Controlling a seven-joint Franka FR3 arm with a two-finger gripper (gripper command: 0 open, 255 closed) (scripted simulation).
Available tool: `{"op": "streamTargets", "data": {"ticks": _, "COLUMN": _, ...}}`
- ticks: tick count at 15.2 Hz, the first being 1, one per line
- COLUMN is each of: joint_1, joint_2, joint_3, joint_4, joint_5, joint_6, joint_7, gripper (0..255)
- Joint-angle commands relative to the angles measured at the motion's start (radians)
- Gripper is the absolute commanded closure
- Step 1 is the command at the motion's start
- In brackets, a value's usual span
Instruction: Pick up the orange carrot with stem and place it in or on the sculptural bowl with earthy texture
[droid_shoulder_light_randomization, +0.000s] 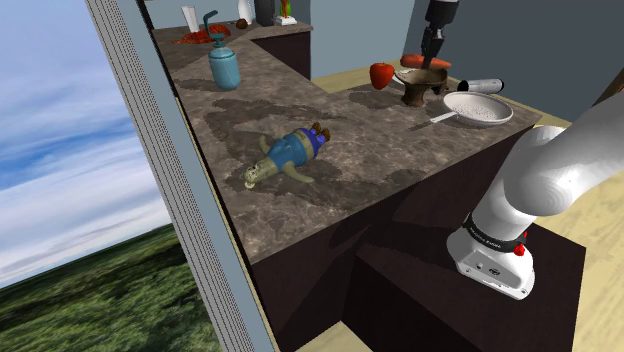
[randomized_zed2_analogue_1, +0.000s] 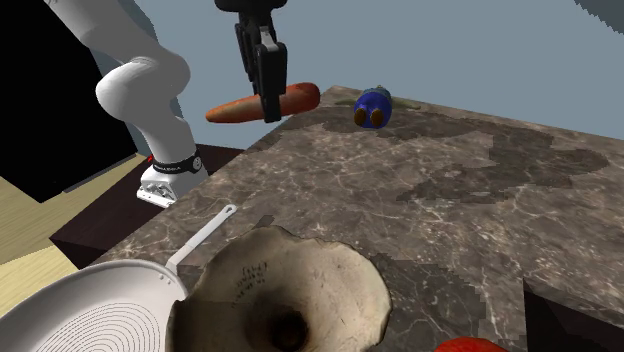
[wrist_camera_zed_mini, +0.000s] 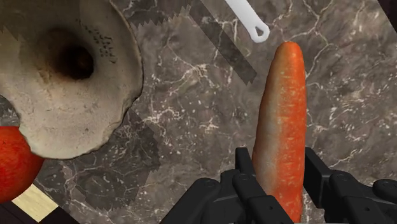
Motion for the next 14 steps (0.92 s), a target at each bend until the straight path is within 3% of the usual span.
{"op": "streamTargets", "data": {"ticks": 1, "joint_1": 0.001, "joint_2": -0.001, "joint_3": 0.004, "joint_4": 0.022, "joint_5": 0.002, "joint_6": -0.023, "joint_7": 0.001, "gripper": 255}}
{"op": "streamTargets", "data": {"ticks": 8, "joint_1": 0.010, "joint_2": 0.241, "joint_3": -0.171, "joint_4": 0.243, "joint_5": 0.085, "joint_6": -0.014, "joint_7": -0.208, "gripper": 255}}
{"op": "streamTargets", "data": {"ticks": 11, "joint_1": -0.002, "joint_2": 0.376, "joint_3": -0.247, "joint_4": 0.359, "joint_5": 0.166, "joint_6": -0.025, "joint_7": -0.316, "gripper": 255}}
{"op": "streamTargets", "data": {"ticks": 14, "joint_1": -0.047, "joint_2": 0.533, "joint_3": -0.306, "joint_4": 0.495, "joint_5": 0.278, "joint_6": -0.054, "joint_7": -0.432, "gripper": 255}}
